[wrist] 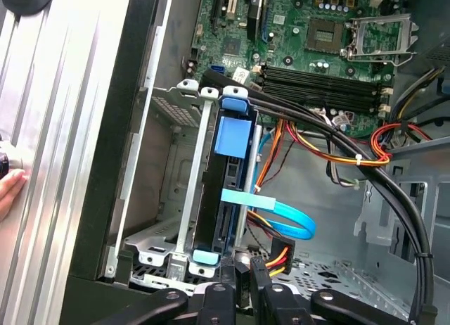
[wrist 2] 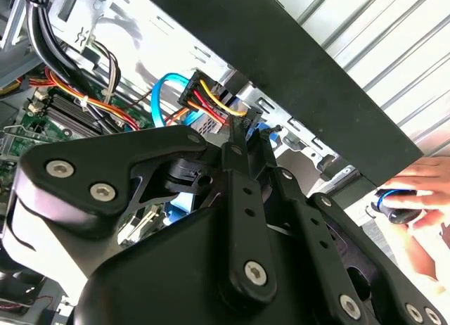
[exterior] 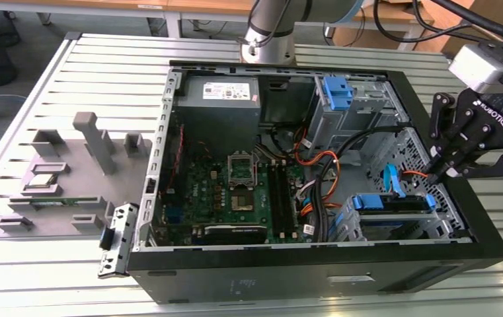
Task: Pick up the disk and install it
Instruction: 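Insert the second disk wire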
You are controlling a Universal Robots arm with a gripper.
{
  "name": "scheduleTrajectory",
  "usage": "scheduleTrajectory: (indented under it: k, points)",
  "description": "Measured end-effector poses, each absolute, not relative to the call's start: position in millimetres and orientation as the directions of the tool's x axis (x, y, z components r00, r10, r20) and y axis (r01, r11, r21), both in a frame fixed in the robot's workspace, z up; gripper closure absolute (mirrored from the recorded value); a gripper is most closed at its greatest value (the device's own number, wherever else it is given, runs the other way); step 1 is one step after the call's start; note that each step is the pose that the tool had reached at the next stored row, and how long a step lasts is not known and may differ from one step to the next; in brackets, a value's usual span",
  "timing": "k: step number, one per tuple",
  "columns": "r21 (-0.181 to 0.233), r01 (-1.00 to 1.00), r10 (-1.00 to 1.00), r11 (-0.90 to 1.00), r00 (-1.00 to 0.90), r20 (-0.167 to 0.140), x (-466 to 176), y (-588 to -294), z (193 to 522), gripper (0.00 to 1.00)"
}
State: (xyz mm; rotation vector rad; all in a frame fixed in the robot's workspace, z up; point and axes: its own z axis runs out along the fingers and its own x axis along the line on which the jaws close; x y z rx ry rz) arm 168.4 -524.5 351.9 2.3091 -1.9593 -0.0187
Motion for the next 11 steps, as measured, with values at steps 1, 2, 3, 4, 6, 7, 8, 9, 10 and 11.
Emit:
scheduleTrajectory:
  k: [1,2,3,4,6,7,8,9,10,11]
  points:
    - [0.094,-0.983,-0.984,-0.159,0.165,0.064,168.4,-524.5,351.9,0.77]
    - [0.094,-0.983,-0.984,-0.159,0.165,0.064,168.4,-524.5,351.8,0.77]
    - [0.094,-0.983,-0.984,-0.159,0.165,0.064,168.4,-524.5,351.8,0.77]
    - [0.095,-0.983,-0.984,-0.159,0.165,0.064,168.4,-524.5,351.9,0.77]
    - [0.097,-0.982,-0.984,-0.159,0.166,0.063,170.1,-524.6,351.8,0.77]
    - [0.098,-0.982,-0.984,-0.159,0.166,0.063,171.5,-524.6,351.7,0.77]
    - [0.100,-0.982,-0.984,-0.159,0.166,0.063,173.3,-524.5,351.8,0.77]
    - [0.102,-0.982,-0.984,-0.159,0.166,0.062,175.3,-524.6,351.7,0.77]
    - [0.104,-0.982,-0.984,-0.159,0.166,0.062,177.3,-524.6,351.6,0.77]
    - [0.105,-0.982,-0.984,-0.159,0.166,0.062,178.9,-524.6,351.5,0.77]
